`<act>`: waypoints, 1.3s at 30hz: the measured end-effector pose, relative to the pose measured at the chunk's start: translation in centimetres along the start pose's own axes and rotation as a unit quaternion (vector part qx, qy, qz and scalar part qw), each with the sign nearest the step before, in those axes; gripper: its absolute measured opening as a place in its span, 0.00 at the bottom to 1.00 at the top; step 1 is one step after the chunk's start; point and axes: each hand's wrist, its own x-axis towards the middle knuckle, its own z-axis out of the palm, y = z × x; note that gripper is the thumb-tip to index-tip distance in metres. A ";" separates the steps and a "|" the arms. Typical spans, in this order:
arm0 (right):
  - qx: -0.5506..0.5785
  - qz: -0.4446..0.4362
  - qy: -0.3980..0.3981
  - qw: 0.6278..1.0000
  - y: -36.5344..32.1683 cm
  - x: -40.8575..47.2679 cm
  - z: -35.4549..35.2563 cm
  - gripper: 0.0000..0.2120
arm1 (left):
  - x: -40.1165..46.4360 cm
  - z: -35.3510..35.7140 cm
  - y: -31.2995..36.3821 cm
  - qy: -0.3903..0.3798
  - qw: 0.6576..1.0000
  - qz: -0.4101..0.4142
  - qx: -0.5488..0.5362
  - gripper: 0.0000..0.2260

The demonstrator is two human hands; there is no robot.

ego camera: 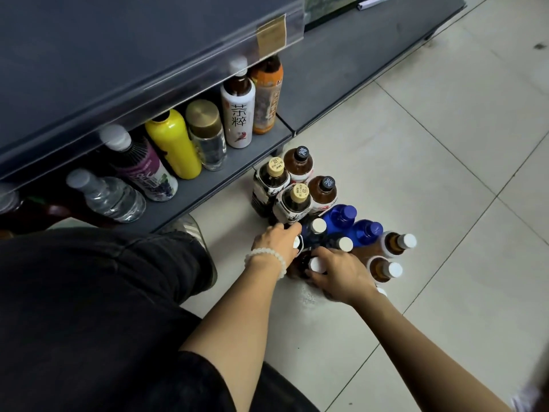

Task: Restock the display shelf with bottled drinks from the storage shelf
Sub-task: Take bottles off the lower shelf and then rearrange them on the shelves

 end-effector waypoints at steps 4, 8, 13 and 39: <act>-0.018 0.004 -0.012 1.000 -0.5 -0.6 -0.3 0.16 | -0.7 -0.1 -0.1 0.007 0.998 -0.026 0.048 0.15; -0.043 0.004 -0.009 0.999 -0.7 -1.5 0.3 0.16 | -1.0 0.3 0.0 -0.007 0.998 -0.029 0.063 0.14; -0.029 0.022 -0.015 0.999 -0.7 -1.1 0.6 0.16 | -0.1 0.4 0.0 -0.011 0.999 -0.011 0.045 0.13; 0.009 0.020 -0.045 0.999 -0.3 -0.6 0.9 0.15 | -0.4 0.4 -1.2 -0.024 1.000 0.016 -0.011 0.12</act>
